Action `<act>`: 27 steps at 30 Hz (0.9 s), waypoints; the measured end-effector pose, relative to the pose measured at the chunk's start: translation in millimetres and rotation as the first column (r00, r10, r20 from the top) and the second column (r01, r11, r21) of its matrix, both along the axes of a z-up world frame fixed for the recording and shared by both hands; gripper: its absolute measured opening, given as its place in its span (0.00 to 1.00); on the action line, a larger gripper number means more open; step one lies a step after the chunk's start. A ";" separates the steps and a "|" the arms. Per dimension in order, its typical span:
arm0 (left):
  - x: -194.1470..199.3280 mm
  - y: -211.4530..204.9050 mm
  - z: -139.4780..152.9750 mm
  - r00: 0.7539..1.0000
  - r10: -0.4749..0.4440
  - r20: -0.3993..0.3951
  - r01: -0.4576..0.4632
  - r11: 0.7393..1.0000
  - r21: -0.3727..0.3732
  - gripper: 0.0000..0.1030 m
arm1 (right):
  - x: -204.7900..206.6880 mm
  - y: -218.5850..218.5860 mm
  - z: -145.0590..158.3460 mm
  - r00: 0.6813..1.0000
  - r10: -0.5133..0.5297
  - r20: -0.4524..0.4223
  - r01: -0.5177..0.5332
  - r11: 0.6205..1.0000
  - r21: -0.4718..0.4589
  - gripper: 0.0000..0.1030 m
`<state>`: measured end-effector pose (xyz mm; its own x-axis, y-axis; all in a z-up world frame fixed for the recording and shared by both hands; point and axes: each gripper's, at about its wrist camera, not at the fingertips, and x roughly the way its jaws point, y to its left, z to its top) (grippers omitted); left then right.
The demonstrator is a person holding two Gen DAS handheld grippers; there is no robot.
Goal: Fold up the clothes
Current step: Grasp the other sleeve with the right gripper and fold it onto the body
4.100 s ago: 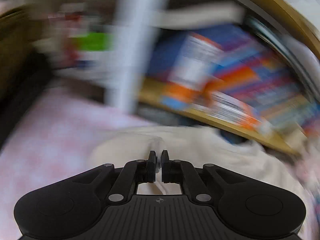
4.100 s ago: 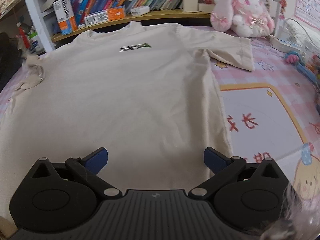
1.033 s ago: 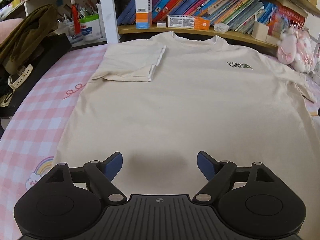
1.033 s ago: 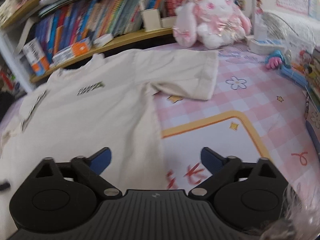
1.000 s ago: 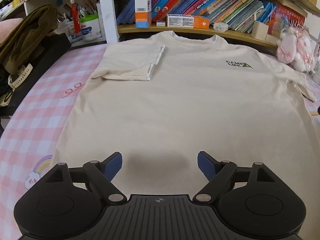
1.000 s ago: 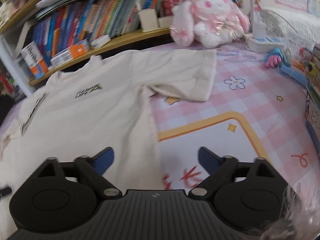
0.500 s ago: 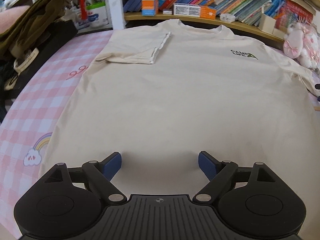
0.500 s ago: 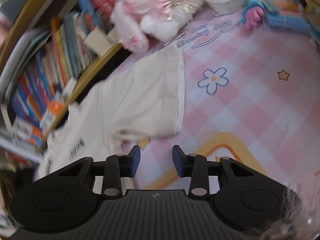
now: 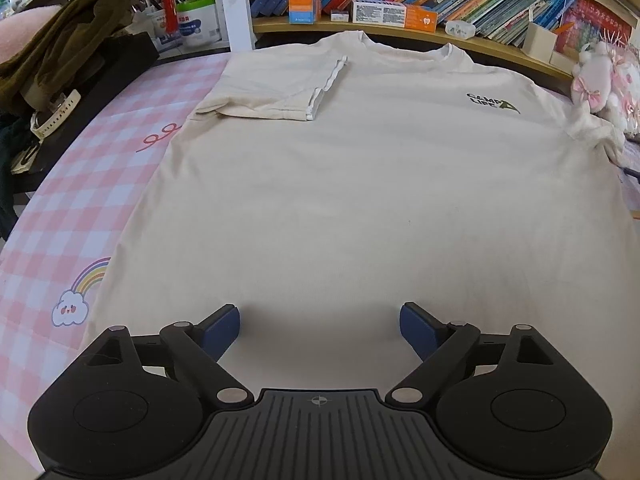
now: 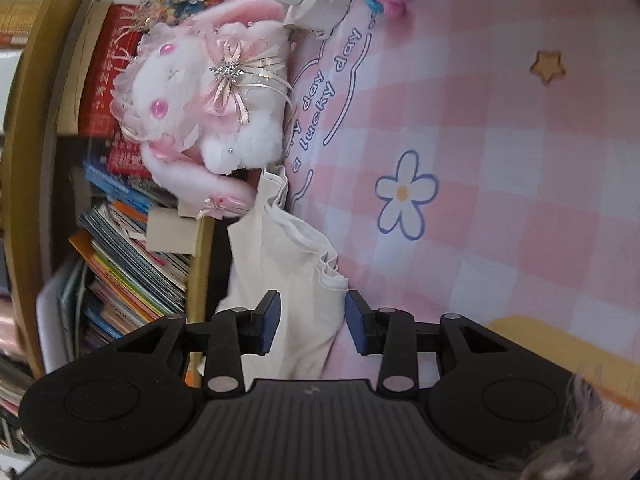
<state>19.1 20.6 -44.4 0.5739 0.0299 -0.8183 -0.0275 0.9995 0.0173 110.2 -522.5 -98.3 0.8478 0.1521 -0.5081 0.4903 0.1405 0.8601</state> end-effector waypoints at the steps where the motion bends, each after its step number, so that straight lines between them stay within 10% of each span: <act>1: 0.4 -0.3 -0.1 1.000 -0.001 0.000 0.001 1.000 0.000 0.88 | 5.7 3.5 -1.6 0.999 0.042 0.007 -0.042 0.999 0.018 0.40; 5: 2.6 -2.3 0.1 1.000 -0.006 -0.006 0.006 1.000 0.004 0.88 | 24.7 20.8 -2.6 0.980 0.197 0.016 -0.198 0.980 0.036 0.40; 18: 4.5 -3.0 -0.2 1.000 -0.021 -0.011 0.021 1.000 -0.001 0.90 | 20.7 -16.0 4.2 0.998 0.052 -0.031 -0.054 0.996 -0.068 0.28; 27: 2.7 3.4 -0.8 0.999 -0.042 -0.002 0.042 0.999 -0.006 0.90 | 42.8 10.9 38.9 0.965 0.192 -0.181 -0.244 0.910 -0.335 0.08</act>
